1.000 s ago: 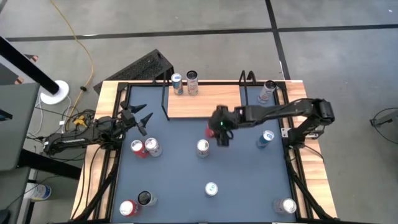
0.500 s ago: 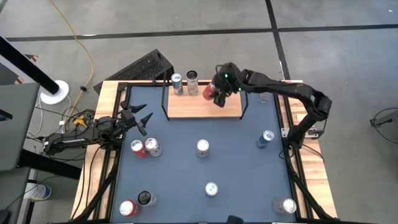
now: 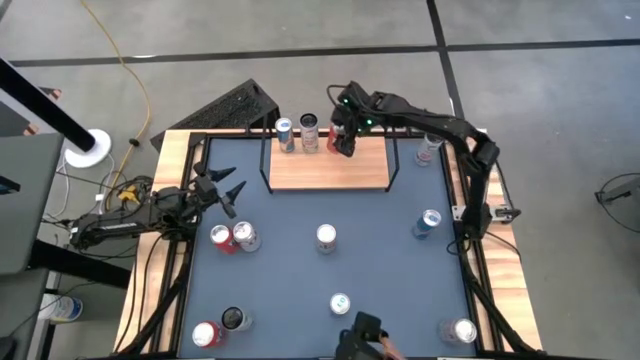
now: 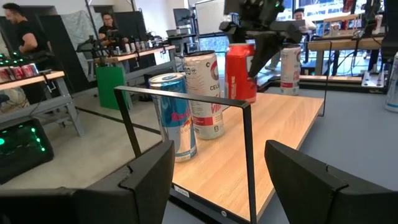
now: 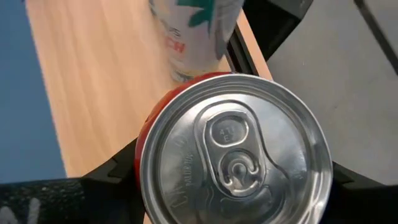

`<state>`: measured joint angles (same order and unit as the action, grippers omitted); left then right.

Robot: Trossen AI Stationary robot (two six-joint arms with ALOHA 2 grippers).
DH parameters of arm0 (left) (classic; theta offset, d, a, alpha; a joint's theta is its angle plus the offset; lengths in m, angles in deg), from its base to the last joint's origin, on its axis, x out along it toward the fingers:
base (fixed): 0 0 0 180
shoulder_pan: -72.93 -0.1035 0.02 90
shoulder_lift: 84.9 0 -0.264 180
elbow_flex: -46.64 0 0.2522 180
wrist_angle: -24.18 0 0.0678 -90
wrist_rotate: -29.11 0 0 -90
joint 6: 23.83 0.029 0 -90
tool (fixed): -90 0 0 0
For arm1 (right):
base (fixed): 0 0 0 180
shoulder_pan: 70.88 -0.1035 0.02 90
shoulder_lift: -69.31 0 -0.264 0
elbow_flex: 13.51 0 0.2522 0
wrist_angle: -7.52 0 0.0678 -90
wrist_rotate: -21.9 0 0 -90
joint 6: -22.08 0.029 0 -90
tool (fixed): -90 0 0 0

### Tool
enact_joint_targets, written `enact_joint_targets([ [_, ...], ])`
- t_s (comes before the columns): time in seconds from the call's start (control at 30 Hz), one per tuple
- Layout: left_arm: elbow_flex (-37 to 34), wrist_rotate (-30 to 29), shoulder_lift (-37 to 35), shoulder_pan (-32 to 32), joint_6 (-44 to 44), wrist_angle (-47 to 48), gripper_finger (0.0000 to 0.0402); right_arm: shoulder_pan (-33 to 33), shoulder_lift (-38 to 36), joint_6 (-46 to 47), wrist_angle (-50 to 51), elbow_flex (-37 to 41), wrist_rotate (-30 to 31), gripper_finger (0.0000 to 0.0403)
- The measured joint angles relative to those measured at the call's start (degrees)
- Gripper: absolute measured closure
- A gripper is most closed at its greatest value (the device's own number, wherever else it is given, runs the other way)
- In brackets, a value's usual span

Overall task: Place canned beverage on shelf
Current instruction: Put the top right orange soda can on the shelf

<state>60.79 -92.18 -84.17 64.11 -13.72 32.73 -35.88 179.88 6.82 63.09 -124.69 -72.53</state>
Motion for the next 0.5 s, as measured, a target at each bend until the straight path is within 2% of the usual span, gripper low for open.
enact_joint_targets([
  [0.27,0.01,-0.03,0.0,0.0,-0.02,0.02,0.0162,1.14,3.93,-0.12,0.87,-1.18,1.73,0.0118],
  [0.5,0.01,-0.02,0.0,0.0,-0.02,0.02,0.0162,1.24,4.0,-0.09,1.29,-1.25,2.23,0.0117],
])
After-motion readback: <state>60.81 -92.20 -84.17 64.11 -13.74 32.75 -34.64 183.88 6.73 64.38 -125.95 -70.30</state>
